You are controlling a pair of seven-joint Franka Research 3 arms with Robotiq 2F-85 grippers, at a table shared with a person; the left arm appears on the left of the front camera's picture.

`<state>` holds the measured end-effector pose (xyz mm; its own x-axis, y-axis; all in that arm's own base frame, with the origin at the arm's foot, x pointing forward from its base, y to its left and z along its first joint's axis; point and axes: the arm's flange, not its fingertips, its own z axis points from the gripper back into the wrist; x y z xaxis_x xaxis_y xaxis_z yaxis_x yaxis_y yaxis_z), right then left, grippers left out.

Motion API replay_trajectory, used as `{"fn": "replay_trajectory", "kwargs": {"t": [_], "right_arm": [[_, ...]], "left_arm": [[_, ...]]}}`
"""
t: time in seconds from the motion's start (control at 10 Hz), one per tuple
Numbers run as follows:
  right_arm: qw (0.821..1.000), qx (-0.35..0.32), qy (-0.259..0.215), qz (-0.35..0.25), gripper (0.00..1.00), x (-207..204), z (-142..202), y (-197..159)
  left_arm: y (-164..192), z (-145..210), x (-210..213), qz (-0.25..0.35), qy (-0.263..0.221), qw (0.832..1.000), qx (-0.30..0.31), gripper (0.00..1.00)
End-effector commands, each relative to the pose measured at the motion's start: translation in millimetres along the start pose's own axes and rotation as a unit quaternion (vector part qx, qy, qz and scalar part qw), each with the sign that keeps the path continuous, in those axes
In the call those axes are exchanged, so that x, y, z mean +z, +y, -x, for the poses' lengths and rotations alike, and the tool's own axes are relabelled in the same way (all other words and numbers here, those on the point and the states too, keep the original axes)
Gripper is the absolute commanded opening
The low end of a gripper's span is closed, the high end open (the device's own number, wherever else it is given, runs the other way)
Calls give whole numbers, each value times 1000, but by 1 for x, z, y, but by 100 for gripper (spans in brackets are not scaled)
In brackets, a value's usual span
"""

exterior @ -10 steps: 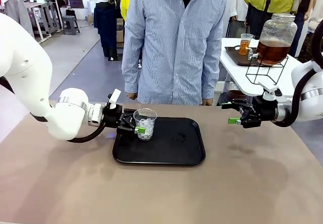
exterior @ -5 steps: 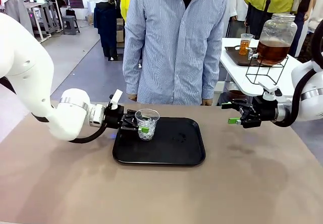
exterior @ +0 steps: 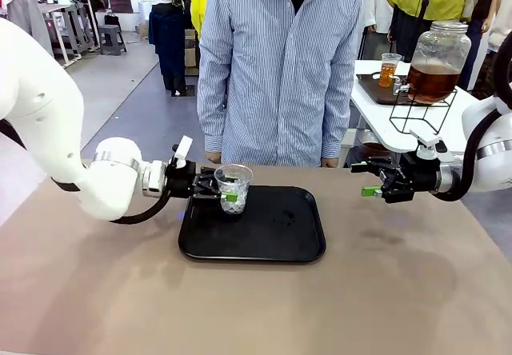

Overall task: Pour the drink into the iced cup.
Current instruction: Pick up the iced cup indicated by the human and present it to them, then open the gripper to release the iced cup you were holding.

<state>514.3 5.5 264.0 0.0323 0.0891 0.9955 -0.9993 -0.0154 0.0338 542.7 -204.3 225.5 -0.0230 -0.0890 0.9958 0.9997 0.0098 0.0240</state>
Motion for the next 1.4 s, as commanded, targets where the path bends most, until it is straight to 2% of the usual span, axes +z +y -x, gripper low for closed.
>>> {"fn": "replay_trajectory", "kwargs": {"t": [0.0,0.3,0.6,0.7,1.3], "right_arm": [[1000,3,-2,-3,100,-1,-3,-1],[1000,3,-2,-3,100,-1,-3,-1],[1000,3,-2,-3,100,-1,-3,-1],[1000,3,-2,-3,100,-1,-3,-1],[1000,3,-2,-3,100,-1,-3,-1]], "left_arm": [[6,-39,-5,-25,-7,1000,2,73],[32,-84,-10,-39,-2,999,2,73],[36,-112,-6,-40,-7,999,-14,73],[38,-101,-5,-36,1,999,-11,73],[38,-101,-5,-36,1,999,-11,73]]}}
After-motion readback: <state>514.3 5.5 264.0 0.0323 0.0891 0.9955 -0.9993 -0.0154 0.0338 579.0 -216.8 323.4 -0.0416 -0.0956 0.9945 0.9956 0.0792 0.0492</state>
